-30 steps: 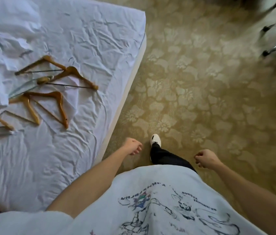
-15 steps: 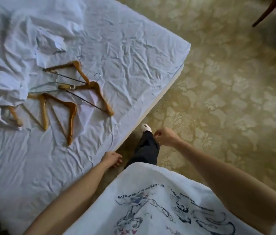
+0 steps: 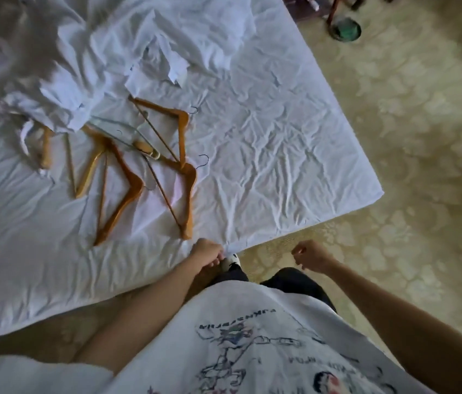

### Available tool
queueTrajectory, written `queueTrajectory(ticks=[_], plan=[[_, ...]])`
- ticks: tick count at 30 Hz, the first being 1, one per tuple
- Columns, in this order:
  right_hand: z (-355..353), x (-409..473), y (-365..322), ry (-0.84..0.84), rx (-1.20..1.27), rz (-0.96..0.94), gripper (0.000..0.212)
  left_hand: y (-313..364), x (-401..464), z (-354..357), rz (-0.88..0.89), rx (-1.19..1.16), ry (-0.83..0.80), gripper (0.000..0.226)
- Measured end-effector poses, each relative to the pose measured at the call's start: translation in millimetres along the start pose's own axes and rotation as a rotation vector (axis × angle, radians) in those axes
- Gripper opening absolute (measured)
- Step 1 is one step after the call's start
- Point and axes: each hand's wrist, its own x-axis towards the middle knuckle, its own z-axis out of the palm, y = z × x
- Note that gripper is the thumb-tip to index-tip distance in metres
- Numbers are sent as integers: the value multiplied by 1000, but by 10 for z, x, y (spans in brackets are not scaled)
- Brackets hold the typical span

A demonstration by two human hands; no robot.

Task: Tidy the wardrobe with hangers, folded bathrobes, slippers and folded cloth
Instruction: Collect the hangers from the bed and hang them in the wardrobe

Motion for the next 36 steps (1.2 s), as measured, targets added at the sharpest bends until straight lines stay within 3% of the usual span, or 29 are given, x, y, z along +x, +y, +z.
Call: queueTrajectory(ticks=[5, 15, 19, 23, 32, 36], plan=[[-568, 503, 65, -80, -134, 1, 19, 746, 64, 197, 65, -39, -26, 21], [-1591, 1615, -725, -286, -303, -266, 20, 1023, 145, 404, -227, -304, 248, 22], [-1813, 1967, -1240, -346, -424, -368, 21, 1073, 236, 413, -253, -359, 308, 22], [-1724, 2175, -1880, -362, -603, -468, 16, 1099, 440, 202, -262, -360, 311, 19], [-761, 3257, -3346, -373, -383, -436, 12, 1081, 1657, -809, -314, -176, 471, 32], [-309, 3840, -3766, -171, -319, -392, 21, 919, 2227, -994, -357, -152, 467, 36]])
